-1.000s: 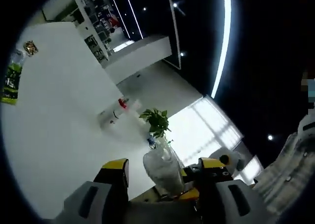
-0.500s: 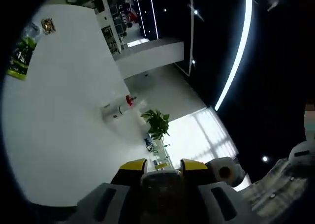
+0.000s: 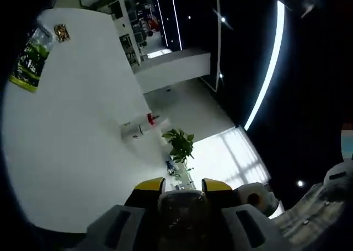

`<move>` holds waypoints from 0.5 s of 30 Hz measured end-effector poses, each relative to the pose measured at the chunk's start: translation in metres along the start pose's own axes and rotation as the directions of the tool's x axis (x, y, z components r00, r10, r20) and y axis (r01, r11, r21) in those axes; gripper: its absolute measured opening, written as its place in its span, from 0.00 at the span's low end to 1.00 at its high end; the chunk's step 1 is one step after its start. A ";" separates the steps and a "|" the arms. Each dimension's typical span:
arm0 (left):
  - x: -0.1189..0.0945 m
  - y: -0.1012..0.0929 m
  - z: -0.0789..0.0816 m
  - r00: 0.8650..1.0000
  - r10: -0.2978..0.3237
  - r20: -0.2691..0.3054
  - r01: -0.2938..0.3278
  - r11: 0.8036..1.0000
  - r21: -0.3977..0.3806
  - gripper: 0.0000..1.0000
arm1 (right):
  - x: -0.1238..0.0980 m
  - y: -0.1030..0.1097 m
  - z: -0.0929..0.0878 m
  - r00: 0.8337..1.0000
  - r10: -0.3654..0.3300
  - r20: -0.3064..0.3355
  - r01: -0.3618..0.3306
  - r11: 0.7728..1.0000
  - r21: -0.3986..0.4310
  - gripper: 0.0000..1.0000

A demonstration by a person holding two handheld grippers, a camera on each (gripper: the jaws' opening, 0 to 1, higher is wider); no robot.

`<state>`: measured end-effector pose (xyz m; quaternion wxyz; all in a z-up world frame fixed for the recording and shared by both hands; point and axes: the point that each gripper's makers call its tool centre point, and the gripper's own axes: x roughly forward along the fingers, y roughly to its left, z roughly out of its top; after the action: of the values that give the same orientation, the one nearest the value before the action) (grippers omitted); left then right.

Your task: Arrange the skincare products in the storage area until every visible bottle or jar stands upright without overlapping.

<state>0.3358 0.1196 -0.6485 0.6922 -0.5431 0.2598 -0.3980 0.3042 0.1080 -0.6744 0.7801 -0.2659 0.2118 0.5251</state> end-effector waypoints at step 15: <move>-0.014 -0.009 0.029 0.985 -0.052 0.167 0.056 0.998 -0.021 0.27 | -0.014 -0.001 -0.011 0.986 0.000 0.169 -0.116 0.728 0.676 0.44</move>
<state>0.3484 0.1457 -0.6328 0.6933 -0.5902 0.1915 -0.3665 0.2998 0.0909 -0.6737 0.8206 0.0886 0.3362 0.4536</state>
